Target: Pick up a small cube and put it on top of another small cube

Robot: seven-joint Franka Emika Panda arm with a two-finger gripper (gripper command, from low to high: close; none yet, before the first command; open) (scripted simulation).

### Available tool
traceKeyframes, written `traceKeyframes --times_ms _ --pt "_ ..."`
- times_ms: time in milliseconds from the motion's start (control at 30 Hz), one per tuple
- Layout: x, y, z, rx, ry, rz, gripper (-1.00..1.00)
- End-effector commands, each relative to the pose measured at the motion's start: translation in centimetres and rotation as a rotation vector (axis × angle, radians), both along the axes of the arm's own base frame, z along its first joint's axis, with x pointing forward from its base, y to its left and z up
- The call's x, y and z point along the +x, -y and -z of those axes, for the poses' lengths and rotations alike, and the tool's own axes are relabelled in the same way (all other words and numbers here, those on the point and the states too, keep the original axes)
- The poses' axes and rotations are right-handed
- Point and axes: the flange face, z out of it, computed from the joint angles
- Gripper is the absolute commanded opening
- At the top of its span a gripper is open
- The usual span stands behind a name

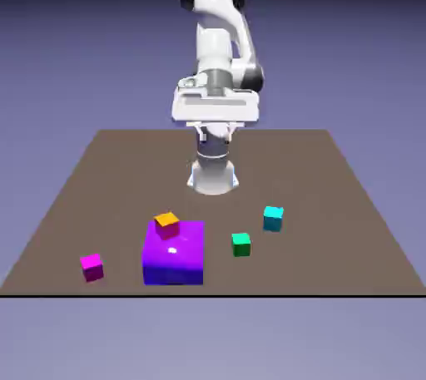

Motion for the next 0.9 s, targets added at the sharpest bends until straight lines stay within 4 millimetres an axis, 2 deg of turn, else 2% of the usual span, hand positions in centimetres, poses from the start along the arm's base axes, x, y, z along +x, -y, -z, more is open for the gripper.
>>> traceKeyframes --times_ms 0,233,433,633,867 --pt "0.0 -0.4 -0.1 0.009 -0.003 0.022 0.00" --pt "0.2 -3.6 0.0 0.069 -0.027 0.179 0.00" --pt "0.5 -6.3 1.2 0.113 -0.051 0.322 0.00" --pt "0.9 -8.8 3.5 0.150 -0.077 0.475 0.00" --pt "1.2 -11.2 7.4 0.183 -0.108 0.665 0.00"
